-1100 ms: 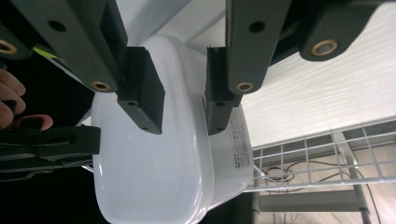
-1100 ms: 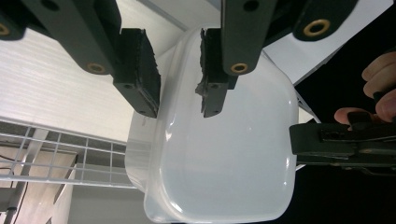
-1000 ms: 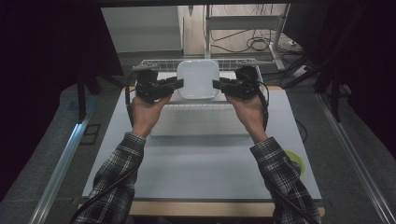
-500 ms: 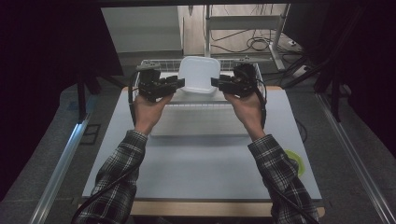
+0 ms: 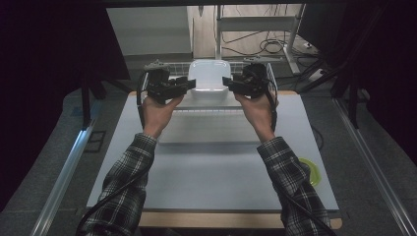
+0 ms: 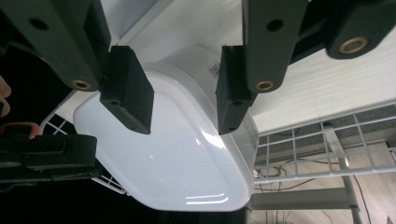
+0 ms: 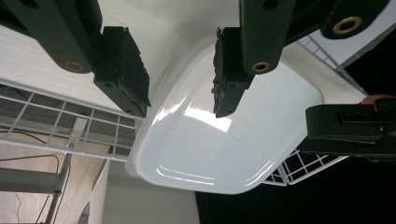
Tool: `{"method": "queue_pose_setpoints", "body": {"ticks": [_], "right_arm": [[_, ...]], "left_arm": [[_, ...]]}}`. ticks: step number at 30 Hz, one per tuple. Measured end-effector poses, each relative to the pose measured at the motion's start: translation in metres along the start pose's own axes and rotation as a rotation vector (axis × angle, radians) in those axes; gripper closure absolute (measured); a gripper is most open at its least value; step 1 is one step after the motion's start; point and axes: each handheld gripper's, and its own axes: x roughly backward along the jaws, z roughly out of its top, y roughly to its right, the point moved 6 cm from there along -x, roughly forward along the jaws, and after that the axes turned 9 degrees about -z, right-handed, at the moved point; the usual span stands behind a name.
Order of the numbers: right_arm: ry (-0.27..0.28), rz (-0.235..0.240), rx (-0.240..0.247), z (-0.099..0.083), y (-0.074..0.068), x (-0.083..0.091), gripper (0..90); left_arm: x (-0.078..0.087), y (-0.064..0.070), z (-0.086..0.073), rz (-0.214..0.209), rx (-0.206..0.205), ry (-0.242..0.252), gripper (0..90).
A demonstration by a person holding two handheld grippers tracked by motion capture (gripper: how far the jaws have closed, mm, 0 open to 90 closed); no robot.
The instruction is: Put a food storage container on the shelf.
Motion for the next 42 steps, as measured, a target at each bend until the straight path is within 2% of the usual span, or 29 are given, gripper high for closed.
{"method": "queue_pose_setpoints", "body": {"ticks": [7, 11, 13, 17, 20, 24, 25, 26, 28, 29, 30, 33, 42], "right_arm": [[0.017, -0.011, -0.003, 0.002, 0.003, -0.004, 55.5], [0.026, -0.008, 0.006, 0.001, 0.004, -0.003, 54.6], [0.031, -0.004, 0.006, 0.001, 0.004, -0.001, 54.8], [0.031, 0.016, 0.012, -0.002, 0.002, 0.006, 60.7], [0.035, 0.026, 0.024, -0.005, -0.002, 0.015, 70.2], [0.036, 0.046, 0.046, -0.016, -0.008, 0.023, 83.4], [0.028, 0.055, 0.051, -0.020, -0.010, 0.023, 85.9], [0.028, 0.055, 0.051, -0.020, -0.010, 0.023, 85.9], [0.004, 0.072, 0.069, -0.029, -0.015, 0.018, 88.1], [-0.016, 0.078, 0.074, -0.035, -0.017, 0.013, 88.6], [-0.016, 0.078, 0.074, -0.035, -0.017, 0.013, 88.6], [-0.034, 0.092, 0.061, -0.039, -0.017, 0.004, 88.9], [-0.039, 0.081, 0.046, -0.038, -0.014, 0.001, 88.6]], "left_arm": [[-0.005, -0.008, 0.003, 0.013, 0.028, 0.027, 52.6], [-0.004, -0.009, 0.004, 0.028, 0.025, 0.030, 48.3], [-0.001, -0.008, 0.005, 0.021, 0.018, 0.050, 48.0], [0.006, -0.004, 0.004, 0.000, 0.012, 0.058, 47.5], [0.012, 0.002, 0.000, -0.009, -0.007, 0.048, 47.4], [0.020, 0.011, -0.012, -0.036, -0.030, 0.029, 42.7], [0.022, 0.015, -0.020, -0.040, -0.042, 0.022, 41.3], [0.022, 0.015, -0.020, -0.040, -0.042, 0.022, 39.9], [0.023, 0.018, -0.031, -0.037, -0.052, 0.016, 38.1], [0.023, 0.019, -0.040, -0.031, -0.067, -0.001, 35.0], [0.023, 0.019, -0.040, -0.031, -0.067, -0.001, 34.2], [0.026, 0.023, -0.053, -0.022, -0.089, -0.015, 31.6], [0.035, 0.033, -0.074, -0.057, -0.082, -0.020, 29.3]]}}
